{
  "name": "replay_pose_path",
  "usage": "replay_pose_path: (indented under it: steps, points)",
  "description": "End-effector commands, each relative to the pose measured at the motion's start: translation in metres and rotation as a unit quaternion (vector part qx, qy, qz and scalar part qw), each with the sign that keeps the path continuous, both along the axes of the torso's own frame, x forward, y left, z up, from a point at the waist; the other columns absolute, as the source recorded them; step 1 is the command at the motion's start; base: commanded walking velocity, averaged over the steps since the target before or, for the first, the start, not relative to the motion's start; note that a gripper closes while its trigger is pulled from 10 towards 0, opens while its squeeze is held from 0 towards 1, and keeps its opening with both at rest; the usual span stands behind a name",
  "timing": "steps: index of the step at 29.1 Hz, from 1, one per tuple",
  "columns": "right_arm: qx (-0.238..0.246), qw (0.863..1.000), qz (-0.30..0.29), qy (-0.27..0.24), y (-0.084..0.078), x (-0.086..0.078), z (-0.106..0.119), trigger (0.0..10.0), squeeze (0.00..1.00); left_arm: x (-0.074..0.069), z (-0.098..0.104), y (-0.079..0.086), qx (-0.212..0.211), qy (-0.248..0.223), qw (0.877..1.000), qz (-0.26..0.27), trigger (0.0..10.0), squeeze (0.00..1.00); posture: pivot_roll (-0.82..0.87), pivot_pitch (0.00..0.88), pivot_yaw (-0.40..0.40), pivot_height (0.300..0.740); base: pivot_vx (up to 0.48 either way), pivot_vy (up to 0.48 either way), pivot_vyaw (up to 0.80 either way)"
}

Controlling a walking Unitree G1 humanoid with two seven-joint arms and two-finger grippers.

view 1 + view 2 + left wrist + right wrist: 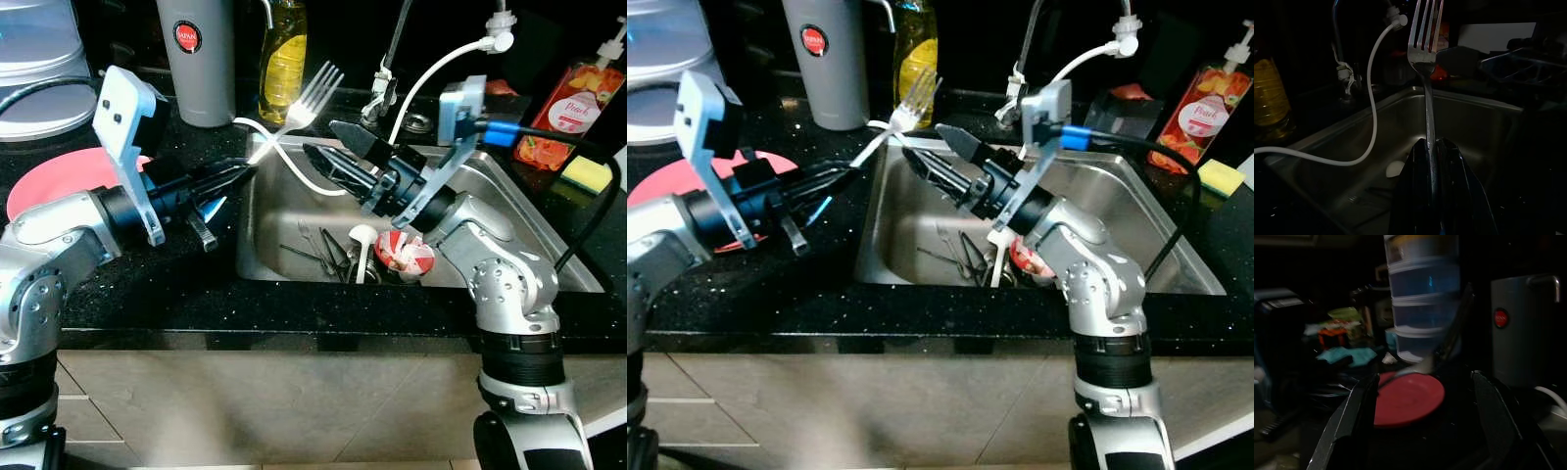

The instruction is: Kitchen organization

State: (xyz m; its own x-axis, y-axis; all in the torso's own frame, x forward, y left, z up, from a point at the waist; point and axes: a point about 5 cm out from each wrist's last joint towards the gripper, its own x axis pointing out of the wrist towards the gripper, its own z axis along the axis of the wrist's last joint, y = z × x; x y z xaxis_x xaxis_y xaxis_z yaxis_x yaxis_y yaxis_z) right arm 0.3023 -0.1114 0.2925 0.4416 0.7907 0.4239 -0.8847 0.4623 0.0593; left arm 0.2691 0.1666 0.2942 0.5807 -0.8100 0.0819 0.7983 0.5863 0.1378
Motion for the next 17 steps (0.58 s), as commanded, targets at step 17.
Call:
replay_pose_path:
  steps: [17]
  points:
    - [0.070,0.995,0.056,0.049,0.006,-0.006,0.000,7.8,0.00,-0.008,0.001,-0.032,-0.023,-0.003,0.997,-0.078,10.0,0.00,0.26,0.000,-0.081,0.740,0.000,0.000,0.00]
